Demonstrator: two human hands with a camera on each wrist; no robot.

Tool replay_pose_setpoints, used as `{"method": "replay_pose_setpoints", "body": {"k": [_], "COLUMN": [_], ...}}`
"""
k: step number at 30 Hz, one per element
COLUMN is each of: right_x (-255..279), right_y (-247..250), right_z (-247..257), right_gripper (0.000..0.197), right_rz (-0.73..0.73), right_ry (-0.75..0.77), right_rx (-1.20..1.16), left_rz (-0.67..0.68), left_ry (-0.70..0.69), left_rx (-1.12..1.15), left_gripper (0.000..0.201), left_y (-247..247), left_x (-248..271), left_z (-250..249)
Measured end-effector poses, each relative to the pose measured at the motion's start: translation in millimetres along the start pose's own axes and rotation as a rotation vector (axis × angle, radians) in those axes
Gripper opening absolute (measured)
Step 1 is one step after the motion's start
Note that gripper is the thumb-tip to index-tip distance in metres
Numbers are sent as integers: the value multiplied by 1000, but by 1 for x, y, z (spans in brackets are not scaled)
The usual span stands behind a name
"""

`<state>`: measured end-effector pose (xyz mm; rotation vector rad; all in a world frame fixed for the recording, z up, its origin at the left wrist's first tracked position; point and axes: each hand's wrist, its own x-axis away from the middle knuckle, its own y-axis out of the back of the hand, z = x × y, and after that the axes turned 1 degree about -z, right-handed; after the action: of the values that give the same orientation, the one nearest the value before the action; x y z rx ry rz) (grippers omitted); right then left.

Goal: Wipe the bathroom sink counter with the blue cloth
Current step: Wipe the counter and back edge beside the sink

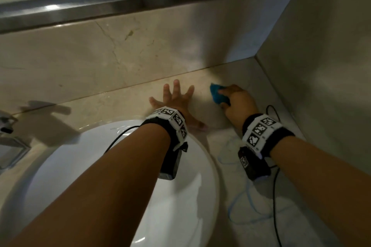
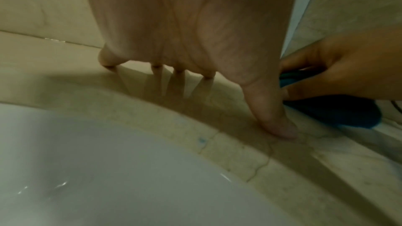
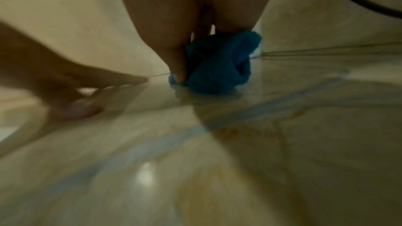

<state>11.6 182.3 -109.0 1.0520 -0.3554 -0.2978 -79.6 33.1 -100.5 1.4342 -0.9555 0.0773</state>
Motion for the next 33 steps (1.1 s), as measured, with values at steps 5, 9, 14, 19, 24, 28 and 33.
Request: {"method": "replay_pose_setpoints", "body": {"k": [5, 9, 14, 19, 24, 28, 33], "right_x": [3, -33, -20, -14, -61, -26, 9], "right_y": [1, 24, 12, 14, 39, 25, 13], "right_z": [-7, -36, -19, -17, -55, -42, -31], "right_gripper": [41, 38, 42, 41, 41, 37, 34], "right_rz": [102, -35, -35, 27, 64, -68, -14], "right_ry": [189, -60, -23, 99, -196, -183, 8], "right_rx": [35, 168, 152, 197, 65, 61, 1], "left_rz": [-7, -16, -24, -24, -4, -1, 5], "left_ry": [4, -8, -3, 1, 11, 6, 7], "left_rx": [-31, -11, -14, -15, -12, -10, -14], "left_gripper": [131, 130, 129, 130, 131, 131, 131], "left_y": [3, 3, 2, 3, 4, 5, 6], "left_x": [0, 0, -1, -3, -3, -2, 0], "left_z": [2, 3, 1, 1, 1, 1, 1]}}
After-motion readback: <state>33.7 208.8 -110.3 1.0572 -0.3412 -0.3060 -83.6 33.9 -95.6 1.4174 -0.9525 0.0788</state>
